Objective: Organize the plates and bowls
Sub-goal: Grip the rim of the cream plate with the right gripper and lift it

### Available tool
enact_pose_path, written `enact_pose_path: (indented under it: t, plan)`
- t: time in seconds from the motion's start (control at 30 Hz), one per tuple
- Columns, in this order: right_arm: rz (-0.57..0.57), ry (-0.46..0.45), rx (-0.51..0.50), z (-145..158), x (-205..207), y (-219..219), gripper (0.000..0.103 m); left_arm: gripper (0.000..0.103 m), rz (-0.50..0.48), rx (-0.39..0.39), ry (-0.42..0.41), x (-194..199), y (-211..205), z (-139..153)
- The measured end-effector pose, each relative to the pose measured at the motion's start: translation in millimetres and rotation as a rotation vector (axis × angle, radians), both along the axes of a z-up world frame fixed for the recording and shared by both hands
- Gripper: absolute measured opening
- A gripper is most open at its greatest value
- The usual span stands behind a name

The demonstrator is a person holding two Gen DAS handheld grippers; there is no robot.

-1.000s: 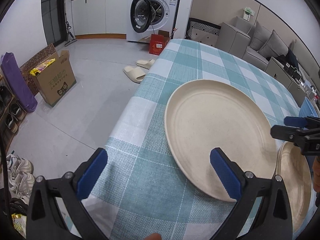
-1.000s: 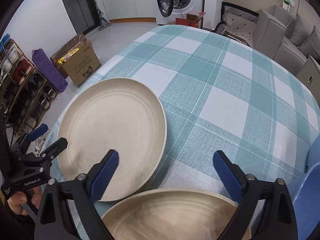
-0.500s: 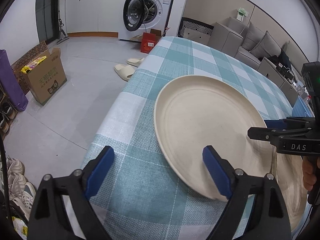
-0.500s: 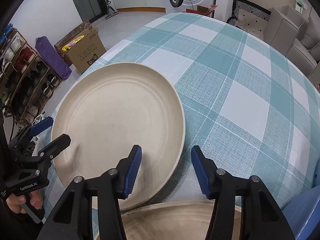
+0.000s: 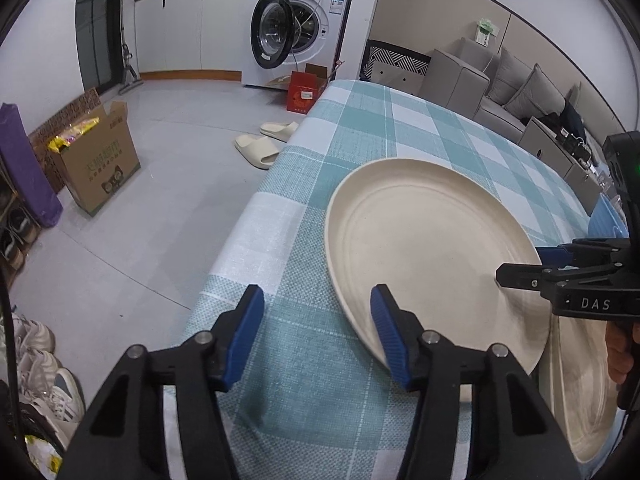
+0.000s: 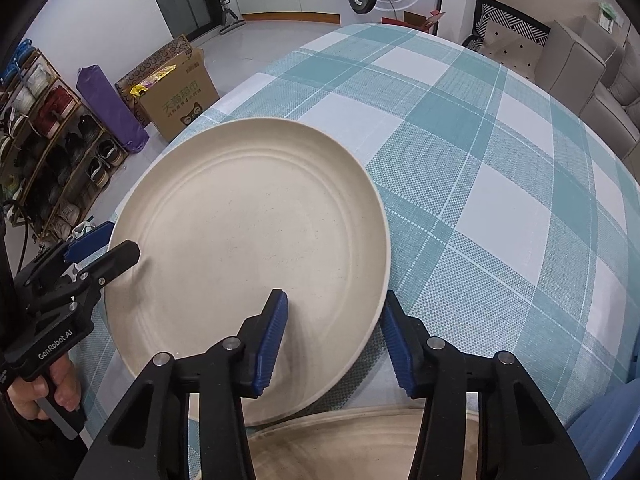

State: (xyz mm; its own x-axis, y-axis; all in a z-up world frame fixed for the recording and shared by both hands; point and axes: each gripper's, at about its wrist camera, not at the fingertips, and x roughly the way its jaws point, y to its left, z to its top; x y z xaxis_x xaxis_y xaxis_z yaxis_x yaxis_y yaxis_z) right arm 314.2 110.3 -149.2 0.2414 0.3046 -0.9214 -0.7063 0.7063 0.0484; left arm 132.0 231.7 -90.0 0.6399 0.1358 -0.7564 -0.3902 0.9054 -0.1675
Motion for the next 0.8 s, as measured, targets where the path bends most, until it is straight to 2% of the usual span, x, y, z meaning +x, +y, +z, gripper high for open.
enact_pose_path:
  t: [0.27, 0.33, 0.43, 0.6, 0.8]
  plan:
    - [0.007, -0.007, -0.002, 0.3, -3.2, 1.5, 0.049, 0.044, -0.030, -0.023, -0.027, -2.6, -1.4, 4.1]
    - [0.011, -0.011, -0.007, 0.3, -3.6, 2.2, 0.049, 0.037, -0.038, -0.036, -0.018, -0.9, -2.3, 1.5]
    - [0.011, -0.018, -0.009, 0.1, -4.8, 2.1, 0.048, 0.036, -0.046, -0.057, -0.014, 0.9, -3.5, -1.4]
    - [0.009, -0.041, -0.025, -0.1, -5.4, 1.9, 0.037, 0.027, -0.066, -0.062, -0.017, 3.8, -9.5, -2.1]
    - [0.010, -0.072, -0.038, 0.6, -6.8, 0.5, 0.029, 0.025, -0.061, -0.045, -0.011, 3.6, -12.6, -1.7]
